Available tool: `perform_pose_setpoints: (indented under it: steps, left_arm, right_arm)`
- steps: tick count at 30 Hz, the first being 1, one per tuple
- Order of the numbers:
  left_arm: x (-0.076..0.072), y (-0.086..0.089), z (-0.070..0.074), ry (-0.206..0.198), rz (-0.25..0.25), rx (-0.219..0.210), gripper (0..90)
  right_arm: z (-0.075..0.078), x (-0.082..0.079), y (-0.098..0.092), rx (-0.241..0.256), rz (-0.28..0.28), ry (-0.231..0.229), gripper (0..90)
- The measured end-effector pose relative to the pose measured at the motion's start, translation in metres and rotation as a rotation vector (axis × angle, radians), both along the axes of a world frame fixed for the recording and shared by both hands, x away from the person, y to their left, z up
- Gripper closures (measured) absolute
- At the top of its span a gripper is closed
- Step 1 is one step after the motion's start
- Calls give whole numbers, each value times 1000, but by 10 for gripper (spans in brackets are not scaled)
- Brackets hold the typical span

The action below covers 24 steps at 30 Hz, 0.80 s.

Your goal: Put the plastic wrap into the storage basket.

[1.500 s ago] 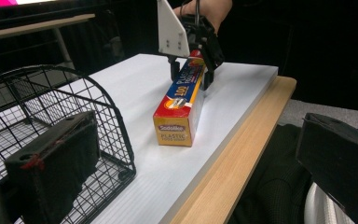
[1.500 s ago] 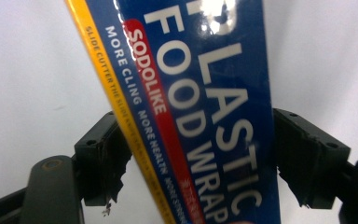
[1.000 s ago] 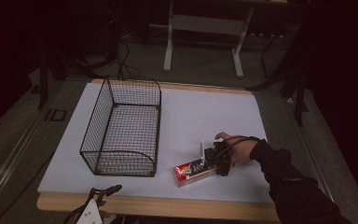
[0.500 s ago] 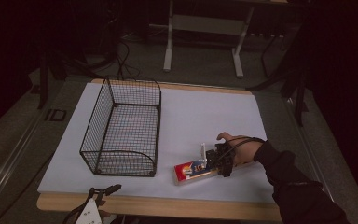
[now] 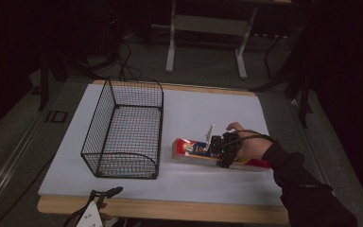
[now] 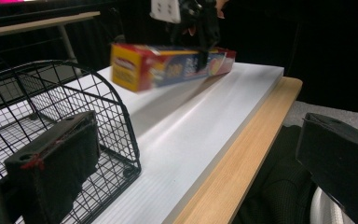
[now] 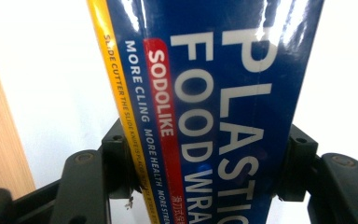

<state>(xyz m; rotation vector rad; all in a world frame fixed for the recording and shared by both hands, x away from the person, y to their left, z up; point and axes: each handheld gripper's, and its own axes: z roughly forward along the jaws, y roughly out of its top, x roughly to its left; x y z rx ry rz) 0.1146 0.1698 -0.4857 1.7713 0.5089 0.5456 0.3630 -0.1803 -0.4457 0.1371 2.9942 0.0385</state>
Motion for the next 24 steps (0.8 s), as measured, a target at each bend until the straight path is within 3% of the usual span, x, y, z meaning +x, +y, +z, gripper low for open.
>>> perform_pose_setpoints:
  steps: [4, 9, 14, 20, 24]
  left_arm:
    - [0, 0, 0, 0, -1, -4, 1]
    - [0, 0, 0, -1, -2, -4, 1]
    - [0, 0, 0, -3, -2, -5, 1]
    - [-1, 0, 0, -2, -1, -10, 1]
    - [-1, 0, 0, -4, -3, -8, 1]
  right_arm:
    - [11, 9, 0, 50, -130, 27, 381]
    - [24, 12, 2, 95, -220, 44, 382]
    - [40, 17, 6, 188, -337, 98, 385]
    - [62, 16, 20, 232, -384, 95, 386]
    - [78, 18, 32, 291, -445, 79, 388]
